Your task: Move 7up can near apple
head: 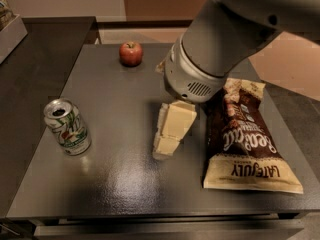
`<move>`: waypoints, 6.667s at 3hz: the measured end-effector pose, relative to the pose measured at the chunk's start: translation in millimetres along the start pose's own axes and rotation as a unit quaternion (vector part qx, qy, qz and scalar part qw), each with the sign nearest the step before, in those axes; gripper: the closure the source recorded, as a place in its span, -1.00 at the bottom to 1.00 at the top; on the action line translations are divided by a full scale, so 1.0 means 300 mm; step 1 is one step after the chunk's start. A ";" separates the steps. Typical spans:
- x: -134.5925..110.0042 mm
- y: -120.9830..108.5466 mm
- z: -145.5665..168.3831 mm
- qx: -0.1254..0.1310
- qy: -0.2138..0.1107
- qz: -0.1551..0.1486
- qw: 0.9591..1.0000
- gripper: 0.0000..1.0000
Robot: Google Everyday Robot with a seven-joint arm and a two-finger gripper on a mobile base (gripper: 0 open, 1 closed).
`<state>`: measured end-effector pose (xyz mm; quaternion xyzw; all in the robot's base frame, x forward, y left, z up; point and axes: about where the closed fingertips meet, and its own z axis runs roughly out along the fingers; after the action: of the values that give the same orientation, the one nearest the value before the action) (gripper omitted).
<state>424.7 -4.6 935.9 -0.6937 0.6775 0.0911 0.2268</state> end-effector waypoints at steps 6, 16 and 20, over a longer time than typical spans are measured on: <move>-0.547 0.024 0.411 -0.093 -0.160 0.023 0.982 -0.63; -0.064 -0.757 0.240 0.068 -0.144 0.216 0.963 1.00; -0.071 -0.866 0.269 0.081 -0.130 0.255 0.955 -0.30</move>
Offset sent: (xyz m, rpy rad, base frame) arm 0.0076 0.1548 -0.0554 0.2185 0.1173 0.0698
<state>692.9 44.5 923.8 -0.4589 0.8016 0.1801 0.3382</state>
